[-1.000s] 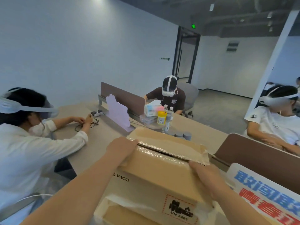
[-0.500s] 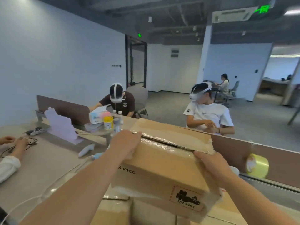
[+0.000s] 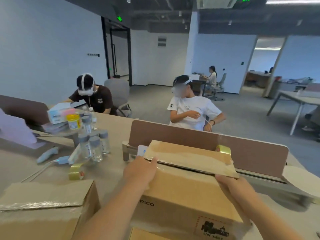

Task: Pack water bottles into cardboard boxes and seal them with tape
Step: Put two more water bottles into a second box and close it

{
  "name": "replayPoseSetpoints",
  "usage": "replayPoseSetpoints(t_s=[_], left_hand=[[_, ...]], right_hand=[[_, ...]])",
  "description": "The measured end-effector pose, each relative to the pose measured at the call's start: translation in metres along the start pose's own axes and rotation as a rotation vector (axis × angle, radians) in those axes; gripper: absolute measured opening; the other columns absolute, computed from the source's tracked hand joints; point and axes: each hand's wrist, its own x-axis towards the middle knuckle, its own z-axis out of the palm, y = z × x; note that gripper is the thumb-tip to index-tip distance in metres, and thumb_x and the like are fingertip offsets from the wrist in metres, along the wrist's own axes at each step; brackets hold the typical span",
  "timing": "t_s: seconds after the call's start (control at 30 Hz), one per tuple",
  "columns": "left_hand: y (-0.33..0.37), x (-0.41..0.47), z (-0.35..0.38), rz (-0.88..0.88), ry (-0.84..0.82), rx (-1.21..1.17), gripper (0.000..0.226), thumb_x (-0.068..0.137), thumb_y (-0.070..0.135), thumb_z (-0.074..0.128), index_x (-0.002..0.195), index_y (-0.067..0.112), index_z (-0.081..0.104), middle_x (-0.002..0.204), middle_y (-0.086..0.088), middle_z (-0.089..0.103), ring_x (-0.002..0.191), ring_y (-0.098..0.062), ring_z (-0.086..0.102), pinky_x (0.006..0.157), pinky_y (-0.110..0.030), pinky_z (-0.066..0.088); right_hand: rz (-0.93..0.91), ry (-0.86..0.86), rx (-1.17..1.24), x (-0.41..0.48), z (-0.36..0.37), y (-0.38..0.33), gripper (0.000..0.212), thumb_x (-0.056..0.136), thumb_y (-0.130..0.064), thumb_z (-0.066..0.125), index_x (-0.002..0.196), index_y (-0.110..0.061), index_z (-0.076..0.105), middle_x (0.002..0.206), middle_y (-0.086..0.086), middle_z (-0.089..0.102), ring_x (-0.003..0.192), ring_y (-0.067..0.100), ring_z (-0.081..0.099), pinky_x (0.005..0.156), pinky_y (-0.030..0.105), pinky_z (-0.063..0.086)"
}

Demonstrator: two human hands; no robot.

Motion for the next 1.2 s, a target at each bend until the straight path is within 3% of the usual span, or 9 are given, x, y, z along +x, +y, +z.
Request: replayPoseSetpoints(t_s=[0.07, 0.17, 0.23, 0.37, 0.57, 0.8, 0.9, 1.03, 1.2], left_hand=[[-0.001, 0.004, 0.001, -0.013, -0.004, 0.003, 0.070, 0.093, 0.063, 0.028, 0.137, 0.011, 0.043, 0.131, -0.006, 0.058, 0.116, -0.025, 0.056, 0.089, -0.035, 0.044], [-0.004, 0.008, 0.006, -0.001, 0.020, -0.028, 0.069, 0.091, 0.066, 0.022, 0.127, 0.017, 0.053, 0.119, -0.003, 0.063, 0.107, -0.023, 0.059, 0.083, -0.035, 0.046], [-0.004, 0.005, 0.006, 0.035, 0.053, -0.081, 0.068, 0.092, 0.066, 0.019, 0.119, 0.019, 0.059, 0.113, -0.001, 0.064, 0.102, -0.021, 0.060, 0.077, -0.032, 0.044], [-0.008, -0.004, -0.001, 0.082, 0.131, -0.289, 0.052, 0.095, 0.058, 0.027, 0.094, 0.022, 0.065, 0.096, 0.004, 0.066, 0.087, -0.014, 0.059, 0.078, -0.033, 0.049], [-0.013, -0.008, -0.002, 0.101, 0.126, -0.359, 0.029, 0.092, 0.044, 0.046, 0.108, 0.028, 0.063, 0.111, 0.005, 0.062, 0.094, -0.013, 0.055, 0.075, -0.029, 0.042], [-0.005, -0.005, -0.008, 0.151, -0.054, -0.125, 0.051, 0.090, 0.056, 0.043, 0.135, 0.032, 0.046, 0.136, -0.003, 0.040, 0.119, -0.023, 0.049, 0.093, -0.033, 0.040], [-0.007, -0.001, -0.004, 0.150, -0.050, -0.090, 0.054, 0.088, 0.063, 0.042, 0.132, 0.034, 0.047, 0.137, -0.004, 0.036, 0.119, -0.023, 0.050, 0.096, -0.035, 0.043], [-0.007, 0.006, 0.001, 0.162, -0.067, -0.049, 0.053, 0.087, 0.064, 0.041, 0.131, 0.035, 0.045, 0.136, -0.005, 0.036, 0.116, -0.022, 0.050, 0.092, -0.034, 0.045], [-0.009, 0.006, 0.000, 0.184, -0.042, -0.037, 0.050, 0.089, 0.061, 0.041, 0.131, 0.033, 0.043, 0.128, -0.002, 0.036, 0.114, -0.020, 0.047, 0.090, -0.032, 0.042]], right_hand=[[-0.017, 0.022, -0.025, 0.004, 0.001, -0.002, 0.048, 0.078, -0.052, 0.067, 0.108, -0.015, 0.058, 0.092, 0.005, 0.068, 0.083, 0.024, 0.064, 0.077, 0.039, 0.052], [-0.065, 0.046, -0.067, 0.004, 0.003, -0.008, 0.056, 0.082, -0.052, 0.063, 0.120, -0.012, 0.053, 0.106, 0.007, 0.064, 0.095, 0.026, 0.061, 0.079, 0.037, 0.047], [-0.144, 0.187, -0.133, 0.002, 0.006, -0.012, 0.065, 0.084, -0.052, 0.061, 0.129, -0.008, 0.044, 0.121, 0.012, 0.057, 0.107, 0.030, 0.056, 0.084, 0.040, 0.046], [-0.303, 0.406, -0.213, -0.009, 0.009, -0.019, 0.063, 0.085, -0.047, 0.062, 0.127, -0.004, 0.043, 0.124, 0.015, 0.049, 0.110, 0.029, 0.050, 0.090, 0.044, 0.047], [-0.385, 0.292, -0.094, -0.019, 0.004, -0.022, 0.054, 0.092, -0.031, 0.059, 0.138, -0.014, 0.036, 0.132, 0.009, 0.054, 0.117, 0.028, 0.054, 0.092, 0.042, 0.048], [-0.450, 0.109, 0.067, 0.004, -0.006, -0.063, 0.070, 0.096, -0.025, 0.053, 0.151, -0.027, 0.010, 0.149, 0.000, 0.041, 0.129, 0.025, 0.047, 0.099, 0.040, 0.043], [-0.455, 0.013, -0.163, 0.023, 0.005, -0.069, 0.073, 0.099, -0.029, 0.046, 0.153, -0.024, -0.003, 0.157, 0.001, 0.023, 0.138, 0.026, 0.035, 0.108, 0.037, 0.033], [-0.418, -0.022, -0.895, 0.051, 0.032, -0.059, 0.055, 0.095, -0.048, 0.031, 0.146, -0.028, 0.032, 0.160, 0.009, -0.008, 0.146, 0.034, 0.003, 0.117, 0.049, 0.005], [-0.409, 0.005, -0.980, 0.056, 0.036, -0.059, 0.062, 0.089, -0.054, 0.036, 0.144, -0.025, 0.032, 0.161, 0.005, -0.007, 0.145, 0.033, 0.010, 0.116, 0.047, 0.009]])
